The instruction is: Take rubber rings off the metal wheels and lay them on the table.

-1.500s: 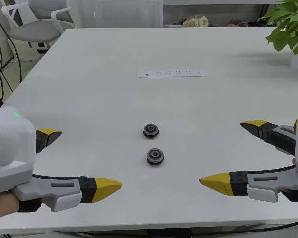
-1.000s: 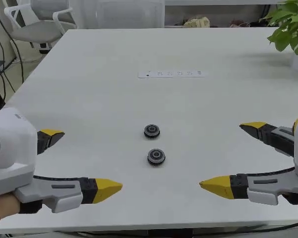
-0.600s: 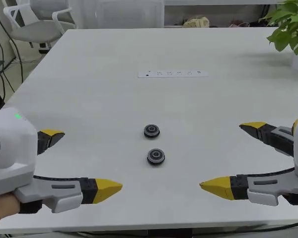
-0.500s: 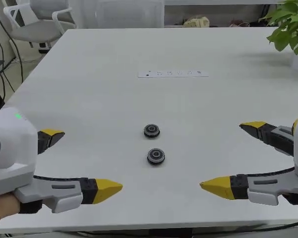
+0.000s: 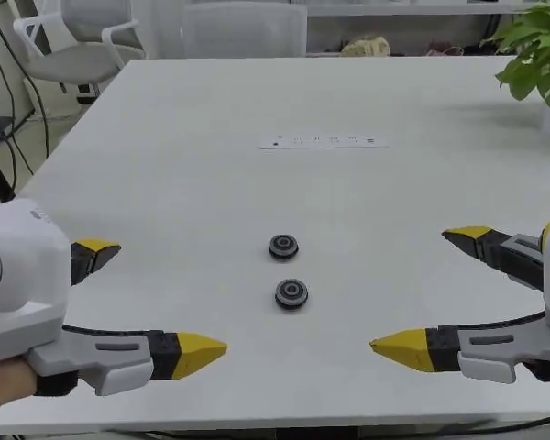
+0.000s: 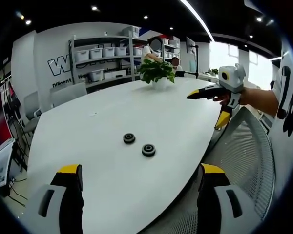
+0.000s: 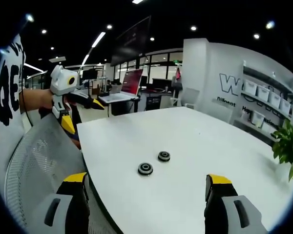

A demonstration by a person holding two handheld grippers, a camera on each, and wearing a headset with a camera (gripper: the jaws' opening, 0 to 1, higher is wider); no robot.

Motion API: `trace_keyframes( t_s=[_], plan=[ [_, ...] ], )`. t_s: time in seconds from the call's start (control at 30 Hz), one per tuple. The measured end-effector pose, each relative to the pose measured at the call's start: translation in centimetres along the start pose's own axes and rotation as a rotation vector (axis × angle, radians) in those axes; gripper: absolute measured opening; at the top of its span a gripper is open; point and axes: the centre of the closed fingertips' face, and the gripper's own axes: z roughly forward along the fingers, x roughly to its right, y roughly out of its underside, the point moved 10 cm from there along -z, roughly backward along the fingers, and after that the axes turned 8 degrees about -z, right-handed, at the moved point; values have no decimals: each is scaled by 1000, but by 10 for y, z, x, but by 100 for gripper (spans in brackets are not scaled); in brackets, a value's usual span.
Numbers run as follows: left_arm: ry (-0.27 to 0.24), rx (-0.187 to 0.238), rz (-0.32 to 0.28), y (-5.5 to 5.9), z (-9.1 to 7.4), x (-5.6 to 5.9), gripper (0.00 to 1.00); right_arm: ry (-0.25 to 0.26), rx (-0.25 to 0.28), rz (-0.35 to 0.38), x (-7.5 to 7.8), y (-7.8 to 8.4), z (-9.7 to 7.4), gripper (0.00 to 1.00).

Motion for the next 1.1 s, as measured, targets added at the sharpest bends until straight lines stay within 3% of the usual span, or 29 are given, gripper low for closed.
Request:
trace_keyframes(
  t_s=[1.1],
  plan=[
    [10, -4, 15, -6, 6, -5, 96, -10, 6, -13, 10, -2, 6, 99]
  ],
)
